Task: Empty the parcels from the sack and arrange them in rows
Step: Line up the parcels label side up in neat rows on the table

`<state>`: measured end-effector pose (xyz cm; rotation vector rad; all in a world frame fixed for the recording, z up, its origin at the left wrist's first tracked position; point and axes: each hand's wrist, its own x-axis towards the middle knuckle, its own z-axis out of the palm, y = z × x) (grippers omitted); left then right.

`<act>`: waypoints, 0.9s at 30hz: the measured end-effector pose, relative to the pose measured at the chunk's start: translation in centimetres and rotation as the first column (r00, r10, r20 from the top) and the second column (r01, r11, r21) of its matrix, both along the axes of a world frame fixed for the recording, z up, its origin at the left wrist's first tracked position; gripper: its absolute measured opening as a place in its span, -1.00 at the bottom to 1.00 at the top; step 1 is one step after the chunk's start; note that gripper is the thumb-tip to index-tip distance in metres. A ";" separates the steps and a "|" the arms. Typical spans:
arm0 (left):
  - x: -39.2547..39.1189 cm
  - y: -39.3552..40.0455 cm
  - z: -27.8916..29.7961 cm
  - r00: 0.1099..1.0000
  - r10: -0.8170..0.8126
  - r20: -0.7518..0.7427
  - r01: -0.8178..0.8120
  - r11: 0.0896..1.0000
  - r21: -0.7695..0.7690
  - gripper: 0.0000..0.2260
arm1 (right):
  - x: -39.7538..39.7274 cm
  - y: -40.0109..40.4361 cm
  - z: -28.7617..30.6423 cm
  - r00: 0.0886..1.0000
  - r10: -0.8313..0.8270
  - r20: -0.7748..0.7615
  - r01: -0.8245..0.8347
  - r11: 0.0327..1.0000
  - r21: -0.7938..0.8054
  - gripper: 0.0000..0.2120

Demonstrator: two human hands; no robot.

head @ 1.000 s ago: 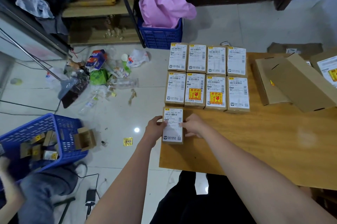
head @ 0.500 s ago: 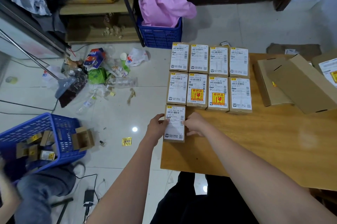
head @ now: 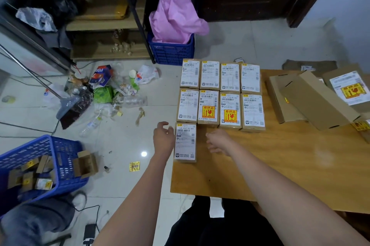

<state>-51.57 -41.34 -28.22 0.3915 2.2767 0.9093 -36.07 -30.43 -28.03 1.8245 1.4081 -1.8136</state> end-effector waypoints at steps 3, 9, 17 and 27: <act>1.3 2.5 1.6 0.997 -0.063 -0.041 0.065 0.996 0.063 -0.80 | 1.6 1.4 1.1 0.998 -0.060 -0.002 0.060 0.998 0.026 -0.60; 6.9 7.7 3.4 0.964 -0.266 0.027 0.263 0.962 0.079 -0.80 | 6.0 5.0 3.2 0.980 -0.196 0.006 0.196 0.978 0.074 -0.67; 17.0 12.8 3.7 0.822 -0.562 0.088 0.559 0.827 0.060 -0.79 | 15.5 7.7 4.1 0.912 -0.410 -0.020 0.409 0.904 0.125 -0.82; 30.2 18.4 2.7 0.625 -0.758 0.189 0.771 0.636 0.003 -0.74 | 28.7 9.7 4.5 0.842 -0.539 0.001 0.529 0.825 0.199 -0.84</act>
